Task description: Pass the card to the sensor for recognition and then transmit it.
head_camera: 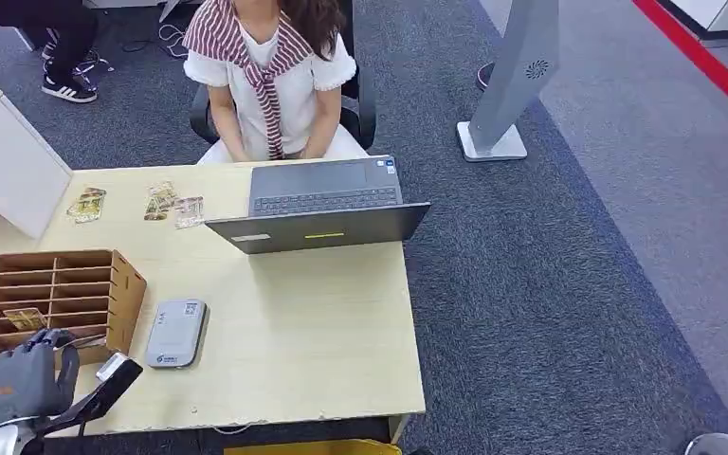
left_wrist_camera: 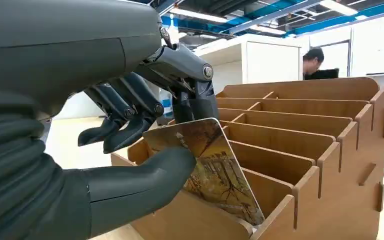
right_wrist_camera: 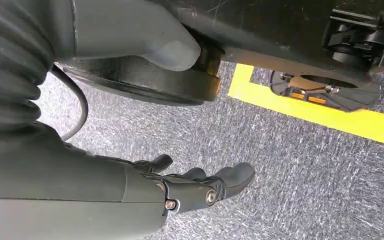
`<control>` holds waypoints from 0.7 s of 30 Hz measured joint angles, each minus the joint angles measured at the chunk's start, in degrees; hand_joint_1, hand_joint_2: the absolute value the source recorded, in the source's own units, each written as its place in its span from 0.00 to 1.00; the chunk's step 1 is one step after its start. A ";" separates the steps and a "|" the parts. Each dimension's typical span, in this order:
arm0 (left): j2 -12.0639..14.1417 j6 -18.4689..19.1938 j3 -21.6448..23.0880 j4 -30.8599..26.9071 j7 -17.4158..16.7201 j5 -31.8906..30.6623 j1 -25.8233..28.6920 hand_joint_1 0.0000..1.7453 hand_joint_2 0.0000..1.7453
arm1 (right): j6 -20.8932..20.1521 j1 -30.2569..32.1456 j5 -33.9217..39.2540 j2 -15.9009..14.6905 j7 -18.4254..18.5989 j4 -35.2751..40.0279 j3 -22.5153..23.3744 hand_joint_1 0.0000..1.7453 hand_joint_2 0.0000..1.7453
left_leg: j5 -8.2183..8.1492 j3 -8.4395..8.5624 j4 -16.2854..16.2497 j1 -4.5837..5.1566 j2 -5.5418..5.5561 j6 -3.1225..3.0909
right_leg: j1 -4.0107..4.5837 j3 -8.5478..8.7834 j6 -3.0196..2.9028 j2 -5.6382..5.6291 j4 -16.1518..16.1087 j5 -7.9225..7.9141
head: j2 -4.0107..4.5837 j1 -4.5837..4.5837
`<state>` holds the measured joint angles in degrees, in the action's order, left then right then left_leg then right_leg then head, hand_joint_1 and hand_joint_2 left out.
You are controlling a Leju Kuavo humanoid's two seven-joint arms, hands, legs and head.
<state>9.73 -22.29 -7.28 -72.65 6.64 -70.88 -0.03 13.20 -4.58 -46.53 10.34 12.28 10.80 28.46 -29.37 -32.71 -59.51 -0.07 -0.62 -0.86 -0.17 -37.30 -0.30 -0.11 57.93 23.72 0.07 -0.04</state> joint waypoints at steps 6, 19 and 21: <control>-0.02 -0.33 0.00 -0.89 0.74 0.54 0.42 1.00 1.00 | 0.81 -0.01 0.00 0.00 0.39 0.00 0.17 0.00 1.00 | 0.00 0.00 0.00 0.00 -0.01 0.00 | 0.00 0.00 0.00 -0.01 0.00 0.00 | 0.00 0.00; -0.04 -1.07 1.36 -17.93 3.13 2.05 5.70 1.00 1.00 | 2.97 0.00 0.31 0.44 0.70 0.00 1.57 0.00 1.00 | -0.02 0.00 0.00 0.00 0.00 -0.02 | 0.00 0.00 0.01 0.00 -0.01 0.00 | 0.02 0.00; -0.04 -1.22 2.05 -20.30 3.41 2.08 6.26 1.00 1.00 | 3.06 0.00 0.37 0.52 0.68 0.00 1.72 0.00 1.00 | -0.01 0.00 0.00 0.00 0.00 -0.02 | 0.00 0.00 0.01 0.00 -0.01 0.00 | 0.02 0.00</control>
<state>9.68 -23.52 -5.23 -92.95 10.05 -68.81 6.23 16.26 -4.58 -46.16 10.86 12.96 10.80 30.18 -29.38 -32.71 -59.51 -0.07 -0.62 -0.88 -0.17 -37.30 -0.30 -0.11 57.92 23.72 0.09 -0.04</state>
